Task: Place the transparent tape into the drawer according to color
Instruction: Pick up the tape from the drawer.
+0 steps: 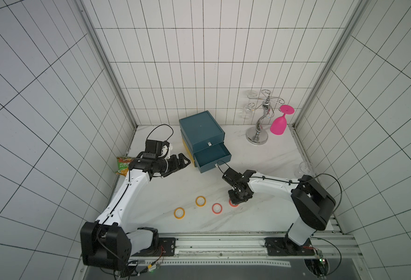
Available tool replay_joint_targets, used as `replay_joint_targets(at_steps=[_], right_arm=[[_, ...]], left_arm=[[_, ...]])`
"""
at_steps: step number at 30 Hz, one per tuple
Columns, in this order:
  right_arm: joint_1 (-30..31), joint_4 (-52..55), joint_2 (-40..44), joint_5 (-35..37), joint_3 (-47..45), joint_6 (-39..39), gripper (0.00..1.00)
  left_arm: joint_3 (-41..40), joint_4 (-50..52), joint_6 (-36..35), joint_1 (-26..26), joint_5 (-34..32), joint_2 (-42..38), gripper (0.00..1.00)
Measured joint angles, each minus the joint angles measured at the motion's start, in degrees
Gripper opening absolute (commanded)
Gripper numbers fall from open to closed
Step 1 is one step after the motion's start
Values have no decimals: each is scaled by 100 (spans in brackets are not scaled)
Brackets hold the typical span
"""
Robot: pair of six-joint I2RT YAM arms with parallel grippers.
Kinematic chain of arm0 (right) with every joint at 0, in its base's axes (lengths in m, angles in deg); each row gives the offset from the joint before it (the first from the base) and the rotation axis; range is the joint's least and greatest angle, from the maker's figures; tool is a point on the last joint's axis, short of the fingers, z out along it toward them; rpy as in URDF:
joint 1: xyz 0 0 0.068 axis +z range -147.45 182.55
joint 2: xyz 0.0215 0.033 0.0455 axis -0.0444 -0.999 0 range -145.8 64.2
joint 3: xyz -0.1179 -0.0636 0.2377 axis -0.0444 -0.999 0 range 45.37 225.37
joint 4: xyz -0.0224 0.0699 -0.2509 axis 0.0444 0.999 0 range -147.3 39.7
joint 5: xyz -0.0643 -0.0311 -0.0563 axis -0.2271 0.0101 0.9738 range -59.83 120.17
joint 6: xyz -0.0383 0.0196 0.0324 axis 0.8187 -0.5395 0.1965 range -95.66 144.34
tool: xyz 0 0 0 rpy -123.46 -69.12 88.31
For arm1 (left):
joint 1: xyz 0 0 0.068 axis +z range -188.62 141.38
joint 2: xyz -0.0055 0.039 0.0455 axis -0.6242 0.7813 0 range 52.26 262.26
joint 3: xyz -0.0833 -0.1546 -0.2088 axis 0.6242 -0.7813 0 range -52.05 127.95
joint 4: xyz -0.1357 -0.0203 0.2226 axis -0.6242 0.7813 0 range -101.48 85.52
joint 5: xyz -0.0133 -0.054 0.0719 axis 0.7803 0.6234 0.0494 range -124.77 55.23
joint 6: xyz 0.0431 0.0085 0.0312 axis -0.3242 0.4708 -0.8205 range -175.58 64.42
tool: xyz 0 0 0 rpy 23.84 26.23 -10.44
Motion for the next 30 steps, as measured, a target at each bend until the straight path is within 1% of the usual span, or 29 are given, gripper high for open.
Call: replay_joint_targets(at_steps=[2,6,14,20,26,30], right_arm=[[0,4,2,0,7,-20,6],[2,4,4,2,7,-37,0],[2,7,90,-7,7,-116,0],[-98,33,577,-105,83,-234,0],[-428,33,1086,-170,662,-341,0],[-662,33,1196,-203,1123,-339,0]], left_arm=[[0,0,-4,4,0,0,98],[0,2,-13,11,0,0,98],[0,15,-17,17,0,0,98],[0,15,-20,20,2,0,98],[0,15,-20,26,20,0,98],[0,15,-20,26,33,0,98]])
